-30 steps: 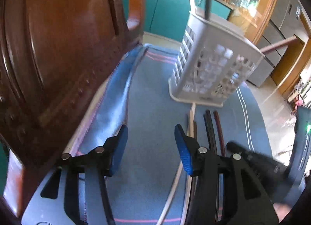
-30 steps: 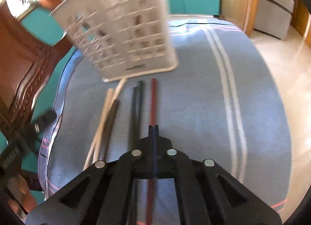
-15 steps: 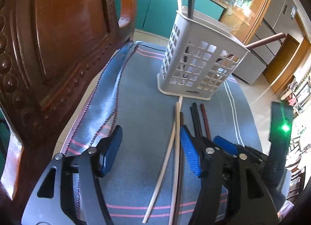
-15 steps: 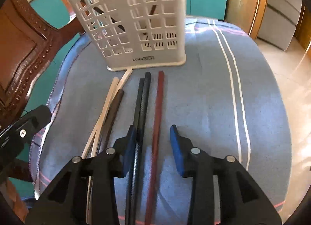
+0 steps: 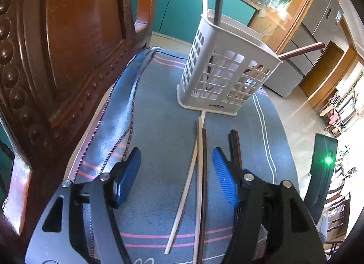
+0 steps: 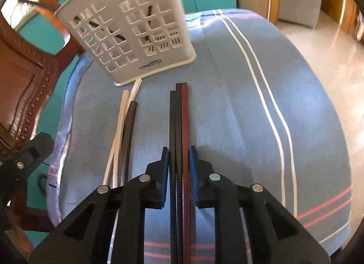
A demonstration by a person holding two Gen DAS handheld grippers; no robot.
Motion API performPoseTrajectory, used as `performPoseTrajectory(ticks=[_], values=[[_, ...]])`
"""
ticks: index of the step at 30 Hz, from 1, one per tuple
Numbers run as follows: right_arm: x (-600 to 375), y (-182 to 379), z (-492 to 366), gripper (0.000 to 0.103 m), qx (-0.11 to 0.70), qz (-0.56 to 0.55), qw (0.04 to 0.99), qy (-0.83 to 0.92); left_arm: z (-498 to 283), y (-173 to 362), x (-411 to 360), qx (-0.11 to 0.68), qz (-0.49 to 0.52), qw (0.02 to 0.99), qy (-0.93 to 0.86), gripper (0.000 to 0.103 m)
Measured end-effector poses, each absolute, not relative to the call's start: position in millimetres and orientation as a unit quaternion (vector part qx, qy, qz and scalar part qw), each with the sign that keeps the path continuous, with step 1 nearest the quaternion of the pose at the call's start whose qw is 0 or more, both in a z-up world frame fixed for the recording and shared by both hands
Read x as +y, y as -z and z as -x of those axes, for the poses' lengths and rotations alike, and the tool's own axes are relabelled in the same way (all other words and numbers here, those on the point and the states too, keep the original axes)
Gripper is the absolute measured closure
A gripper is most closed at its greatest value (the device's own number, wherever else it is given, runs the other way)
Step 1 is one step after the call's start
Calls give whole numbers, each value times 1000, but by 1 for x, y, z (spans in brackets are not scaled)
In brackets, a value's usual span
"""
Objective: Organize utensils
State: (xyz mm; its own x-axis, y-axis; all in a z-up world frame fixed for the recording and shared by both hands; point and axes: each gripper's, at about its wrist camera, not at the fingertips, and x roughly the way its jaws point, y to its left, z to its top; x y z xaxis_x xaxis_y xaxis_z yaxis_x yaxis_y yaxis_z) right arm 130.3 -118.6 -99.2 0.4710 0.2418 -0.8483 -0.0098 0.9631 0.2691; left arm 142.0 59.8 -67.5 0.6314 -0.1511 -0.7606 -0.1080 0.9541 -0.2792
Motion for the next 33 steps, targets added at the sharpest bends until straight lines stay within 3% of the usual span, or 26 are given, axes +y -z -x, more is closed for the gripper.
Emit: performPoseTrajectory(ticks=[9, 13, 16, 24, 26, 33], values=[[-149, 98, -128, 85, 494, -206, 843, -56, -147, 72, 55, 437, 146, 888, 10, 36], [-144, 100, -133, 84, 502, -191, 842, -53, -151, 74, 52, 440, 144, 886, 12, 35], [-139, 97, -134, 76, 502, -176, 845, -60, -152, 75, 48, 442, 140, 886, 14, 35], [-126, 95, -146, 76, 508, -114, 851, -70, -155, 80, 39, 449, 130, 884, 16, 33], [-122, 94, -146, 94, 506, -105, 853, -75, -156, 81, 37, 451, 125, 884, 17, 33], [-127, 87, -143, 101, 500, -118, 853, -94, -160, 86, 33, 457, 112, 882, 12, 32]])
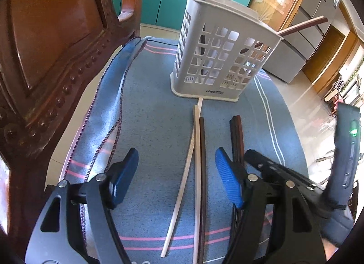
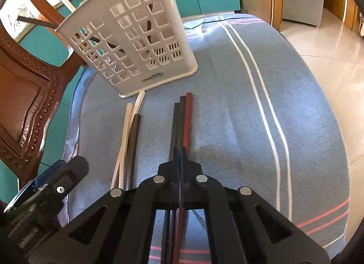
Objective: Organize utensils
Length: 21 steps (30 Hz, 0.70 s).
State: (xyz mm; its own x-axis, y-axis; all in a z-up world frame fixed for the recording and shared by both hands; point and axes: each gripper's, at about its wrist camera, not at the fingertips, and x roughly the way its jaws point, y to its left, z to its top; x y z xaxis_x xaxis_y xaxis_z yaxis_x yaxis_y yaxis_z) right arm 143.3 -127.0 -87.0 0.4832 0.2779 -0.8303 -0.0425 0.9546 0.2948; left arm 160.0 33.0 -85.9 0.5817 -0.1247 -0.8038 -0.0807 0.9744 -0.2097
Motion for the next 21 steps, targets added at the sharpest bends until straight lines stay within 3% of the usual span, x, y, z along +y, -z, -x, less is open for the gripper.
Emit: performPoseTrajectory(ticks=[5, 6, 8, 13, 15, 17, 21], values=[[-136, 84, -145, 98, 497, -110, 857, -86, -163, 91, 31, 463, 106, 880, 9, 31], [-134, 83, -144, 94, 496, -107, 856, -95, -164, 92, 30, 464, 105, 880, 9, 31], [-125, 81, -143, 73, 495, -84, 858, -108, -165, 93, 27, 465, 102, 879, 10, 32], [-119, 91, -151, 73, 517, -58, 847, -108, -169, 97, 27, 473, 100, 876, -3, 32], [-123, 96, -153, 74, 520, -67, 844, -112, -170, 96, 26, 471, 96, 877, 0, 31], [-124, 95, -153, 91, 515, -62, 848, -112, -170, 96, 25, 470, 92, 878, 2, 30], [-129, 93, -152, 102, 510, -47, 852, -103, -171, 100, 25, 475, 85, 876, -4, 30]])
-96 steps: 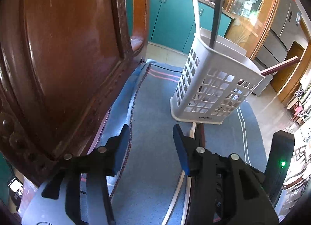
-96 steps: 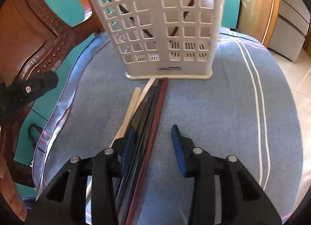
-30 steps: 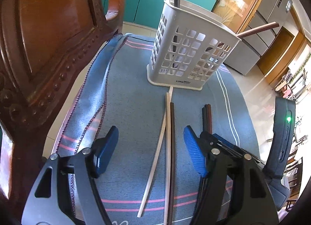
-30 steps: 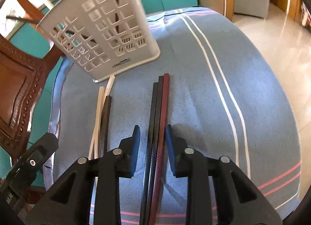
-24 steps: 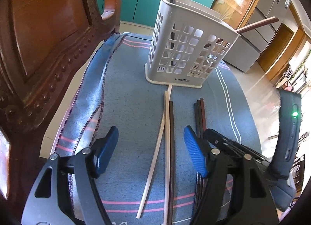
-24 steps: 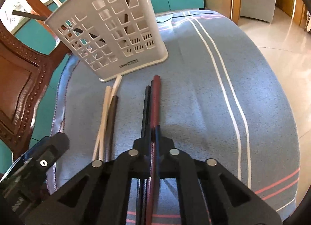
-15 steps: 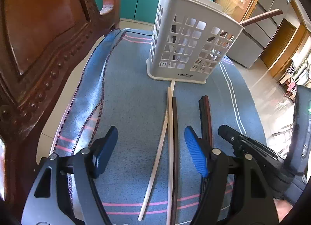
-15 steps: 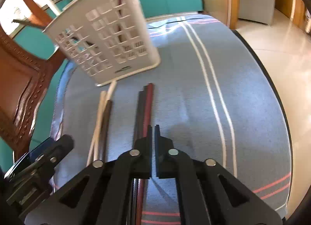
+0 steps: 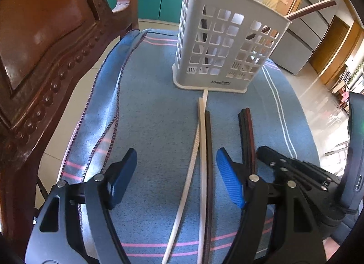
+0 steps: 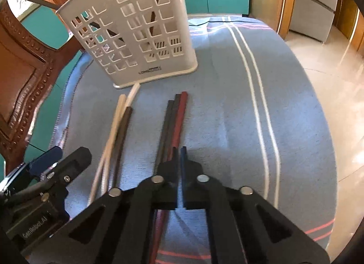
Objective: Organize utensils
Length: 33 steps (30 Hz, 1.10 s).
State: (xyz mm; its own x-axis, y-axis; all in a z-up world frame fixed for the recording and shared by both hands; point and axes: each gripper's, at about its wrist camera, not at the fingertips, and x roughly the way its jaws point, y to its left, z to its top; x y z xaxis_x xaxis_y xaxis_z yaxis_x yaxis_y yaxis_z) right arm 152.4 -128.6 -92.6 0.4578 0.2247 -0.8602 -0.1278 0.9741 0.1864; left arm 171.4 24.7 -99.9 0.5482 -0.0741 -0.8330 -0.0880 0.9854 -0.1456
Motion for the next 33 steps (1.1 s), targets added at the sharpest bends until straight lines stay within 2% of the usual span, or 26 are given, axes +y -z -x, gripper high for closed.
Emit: performPoseTrajectory(ticks=[9, 12, 14, 17, 20, 21, 22, 23, 24, 28, 33], values=[[-165, 91, -155, 102, 505, -73, 858, -59, -177, 109, 27, 484, 74, 872, -17, 28], [-171, 90, -156, 91, 503, -106, 853, -89, -178, 110, 31, 480, 79, 873, -31, 28], [-166, 87, -153, 76, 495, -95, 857, -104, -177, 108, 38, 473, 89, 875, -46, 28], [-151, 86, -151, 68, 492, -70, 858, -128, -177, 105, 51, 464, 109, 877, -67, 28], [-138, 94, -150, 67, 505, -43, 852, -131, -177, 105, 57, 460, 116, 877, -76, 28], [-134, 94, -147, 68, 496, -26, 859, -126, -178, 105, 57, 461, 116, 877, -75, 28], [-130, 93, -143, 73, 493, -17, 861, -126, -177, 105, 55, 462, 115, 876, -74, 28], [-127, 93, -142, 89, 491, -14, 860, -138, -178, 105, 54, 462, 114, 876, -73, 28], [-126, 92, -142, 95, 493, -19, 857, -146, -178, 106, 53, 463, 112, 876, -71, 28], [-129, 92, -138, 102, 490, -29, 859, -147, -176, 105, 49, 463, 109, 877, -67, 28], [-143, 91, -141, 102, 495, -58, 857, -130, -176, 105, 50, 463, 111, 877, -70, 27]])
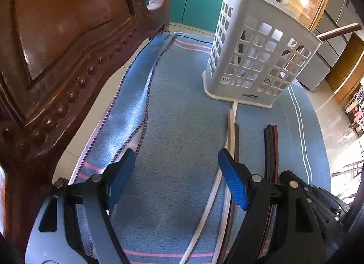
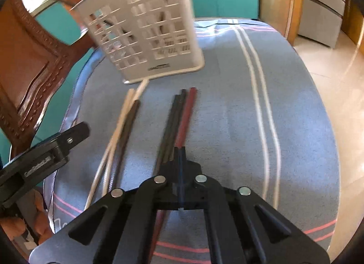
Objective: Organize utensils
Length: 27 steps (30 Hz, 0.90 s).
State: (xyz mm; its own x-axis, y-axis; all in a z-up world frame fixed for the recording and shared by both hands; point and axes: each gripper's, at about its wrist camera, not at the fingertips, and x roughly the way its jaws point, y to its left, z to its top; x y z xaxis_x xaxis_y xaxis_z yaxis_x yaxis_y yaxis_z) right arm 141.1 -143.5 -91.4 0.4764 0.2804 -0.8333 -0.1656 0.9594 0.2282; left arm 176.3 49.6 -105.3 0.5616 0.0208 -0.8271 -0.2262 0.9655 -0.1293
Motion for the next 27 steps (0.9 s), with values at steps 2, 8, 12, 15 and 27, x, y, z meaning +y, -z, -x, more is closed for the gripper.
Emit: performPoseTrajectory(ticks=[2, 8, 12, 15, 27], values=[[-148, 92, -144, 102, 496, -67, 859, -110, -176, 106, 50, 464, 110, 876, -70, 27], [-154, 96, -146, 96, 499, -95, 852, -129, -177, 106, 50, 462, 111, 876, -74, 26], [-130, 98, -140, 66, 500, -52, 851, -151, -177, 106, 53, 460, 115, 877, -81, 25], [-114, 98, -135, 65, 490, 2, 860, -143, -177, 107, 56, 462, 114, 876, -84, 25], [-139, 101, -145, 97, 508, -95, 843, -151, -180, 110, 55, 463, 110, 875, -87, 25]])
